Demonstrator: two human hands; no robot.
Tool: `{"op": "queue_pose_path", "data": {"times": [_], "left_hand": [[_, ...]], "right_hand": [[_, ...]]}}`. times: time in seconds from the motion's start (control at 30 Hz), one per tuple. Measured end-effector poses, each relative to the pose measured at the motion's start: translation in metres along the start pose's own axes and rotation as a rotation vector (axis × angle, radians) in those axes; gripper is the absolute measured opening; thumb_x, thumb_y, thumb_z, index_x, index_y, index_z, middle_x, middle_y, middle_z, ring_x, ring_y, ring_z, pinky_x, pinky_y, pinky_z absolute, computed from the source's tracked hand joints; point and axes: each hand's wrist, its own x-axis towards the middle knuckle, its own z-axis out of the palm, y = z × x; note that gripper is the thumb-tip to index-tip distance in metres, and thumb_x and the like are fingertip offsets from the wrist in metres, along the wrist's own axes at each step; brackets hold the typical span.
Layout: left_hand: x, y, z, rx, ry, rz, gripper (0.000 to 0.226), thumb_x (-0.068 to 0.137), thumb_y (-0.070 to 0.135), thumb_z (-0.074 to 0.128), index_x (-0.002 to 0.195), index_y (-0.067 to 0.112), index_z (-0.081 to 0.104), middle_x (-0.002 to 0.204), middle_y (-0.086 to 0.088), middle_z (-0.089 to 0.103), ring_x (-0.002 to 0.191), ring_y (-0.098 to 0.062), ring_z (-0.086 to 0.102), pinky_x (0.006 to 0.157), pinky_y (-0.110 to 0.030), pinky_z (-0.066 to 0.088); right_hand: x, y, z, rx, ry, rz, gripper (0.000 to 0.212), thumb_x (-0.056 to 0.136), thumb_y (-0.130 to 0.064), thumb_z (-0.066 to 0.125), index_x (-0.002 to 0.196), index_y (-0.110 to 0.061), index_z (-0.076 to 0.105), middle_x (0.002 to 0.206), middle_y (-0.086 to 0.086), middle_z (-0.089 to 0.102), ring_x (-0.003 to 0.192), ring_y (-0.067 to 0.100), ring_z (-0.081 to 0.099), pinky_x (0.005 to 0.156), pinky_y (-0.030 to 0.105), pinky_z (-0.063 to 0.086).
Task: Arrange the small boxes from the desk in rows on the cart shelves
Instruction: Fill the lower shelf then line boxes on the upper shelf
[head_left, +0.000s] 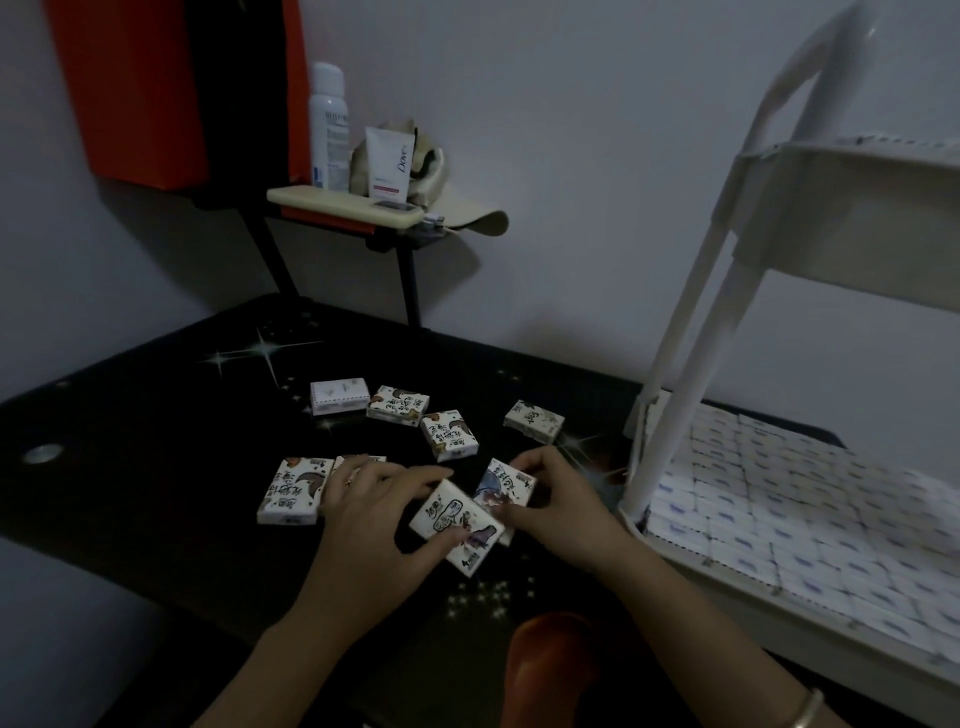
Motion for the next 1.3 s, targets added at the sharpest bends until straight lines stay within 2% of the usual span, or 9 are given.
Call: {"op": "queue_pose_path", "data": {"times": [0.27, 0.4, 0.47, 0.63, 0.73, 0.87, 1.03, 1.17, 1.3], "left_hand": [[0.000, 0.006, -0.011, -0.257, -0.010, -0.036, 0.050, 0.085, 0.018, 0.072, 0.129, 0.039, 0.058, 0.097, 0.016, 0.055, 0.070, -0.011, 0.056, 0.062, -0.014, 0.044], [0.000, 0.007, -0.013, -0.452, -0.049, -0.169, 0.051, 0.088, 0.013, 0.069, 0.125, 0.046, 0.059, 0.099, 0.006, 0.056, 0.080, -0.021, 0.062, 0.070, -0.039, 0.058], [0.000, 0.008, -0.016, -0.561, -0.086, -0.240, 0.050, 0.089, 0.012, 0.066, 0.122, 0.049, 0.060, 0.102, 0.003, 0.057, 0.092, -0.028, 0.064, 0.076, -0.050, 0.058], [0.009, 0.032, -0.030, -0.742, -0.104, -0.280, 0.048, 0.091, 0.002, 0.061, 0.111, 0.045, 0.069, 0.104, 0.009, 0.063, 0.101, -0.005, 0.064, 0.080, -0.019, 0.055], [0.021, 0.057, -0.043, -0.746, -0.122, -0.202, 0.043, 0.090, 0.000, 0.062, 0.113, 0.035, 0.068, 0.111, 0.012, 0.068, 0.101, 0.005, 0.062, 0.076, -0.008, 0.050], [0.045, 0.099, -0.059, -0.665, -0.102, -0.024, 0.037, 0.086, 0.008, 0.069, 0.111, 0.035, 0.069, 0.094, 0.013, 0.071, 0.077, 0.001, 0.064, 0.065, -0.010, 0.047], [0.082, 0.164, -0.072, -0.742, -0.154, 0.032, 0.026, 0.081, 0.016, 0.076, 0.102, 0.031, 0.072, 0.089, 0.005, 0.073, 0.066, -0.041, 0.065, 0.062, -0.043, 0.057], [0.114, 0.226, -0.085, -0.762, -0.225, 0.197, 0.025, 0.081, 0.011, 0.075, 0.103, 0.022, 0.070, 0.094, 0.000, 0.069, 0.041, -0.001, 0.056, 0.044, -0.012, 0.042], [0.150, 0.287, -0.099, -0.789, -0.247, 0.300, 0.025, 0.081, 0.012, 0.076, 0.101, 0.025, 0.070, 0.093, 0.003, 0.069, 0.039, -0.015, 0.056, 0.038, -0.020, 0.043]], "right_hand": [[-0.013, -0.007, -0.001, -0.072, 0.111, -0.068, 0.036, 0.082, -0.026, 0.075, 0.107, -0.030, 0.049, 0.105, -0.007, 0.065, 0.088, 0.005, 0.067, 0.077, 0.033, 0.059], [-0.030, -0.016, -0.010, -0.287, 0.068, -0.153, 0.066, 0.088, -0.026, 0.066, 0.139, -0.046, 0.031, 0.100, -0.009, 0.056, 0.083, 0.008, 0.062, 0.075, 0.032, 0.058], [-0.040, -0.023, -0.014, -0.395, 0.069, -0.194, 0.055, 0.089, -0.029, 0.063, 0.135, -0.047, 0.039, 0.107, -0.007, 0.054, 0.086, 0.006, 0.058, 0.081, 0.033, 0.055], [-0.069, -0.045, -0.033, -0.332, 0.152, -0.245, 0.020, 0.081, -0.032, 0.068, 0.098, -0.037, 0.059, 0.094, -0.016, 0.065, 0.082, 0.000, 0.062, 0.075, 0.031, 0.056], [-0.087, -0.057, -0.051, -0.254, 0.271, -0.295, 0.020, 0.076, -0.030, 0.072, 0.090, -0.032, 0.059, 0.085, -0.016, 0.068, 0.078, -0.001, 0.064, 0.071, 0.030, 0.055], [-0.119, -0.079, -0.087, -0.167, 0.270, -0.328, 0.040, 0.082, -0.022, 0.070, 0.111, -0.042, 0.052, 0.083, -0.019, 0.069, 0.071, 0.001, 0.064, 0.063, 0.016, 0.046], [-0.162, -0.101, -0.141, -0.151, 0.384, -0.378, 0.025, 0.085, -0.021, 0.068, 0.099, -0.038, 0.057, 0.078, 0.000, 0.071, 0.056, 0.011, 0.053, 0.054, 0.022, 0.042], [-0.191, -0.117, -0.183, -0.110, 0.501, -0.372, 0.015, 0.083, -0.024, 0.068, 0.089, -0.033, 0.057, 0.079, -0.001, 0.074, 0.066, 0.032, 0.064, 0.061, 0.048, 0.052], [-0.212, -0.134, -0.229, -0.022, 0.633, -0.418, 0.014, 0.085, -0.012, 0.067, 0.090, -0.020, 0.056, 0.080, 0.005, 0.072, 0.043, 0.013, 0.056, 0.037, 0.023, 0.038]]}}
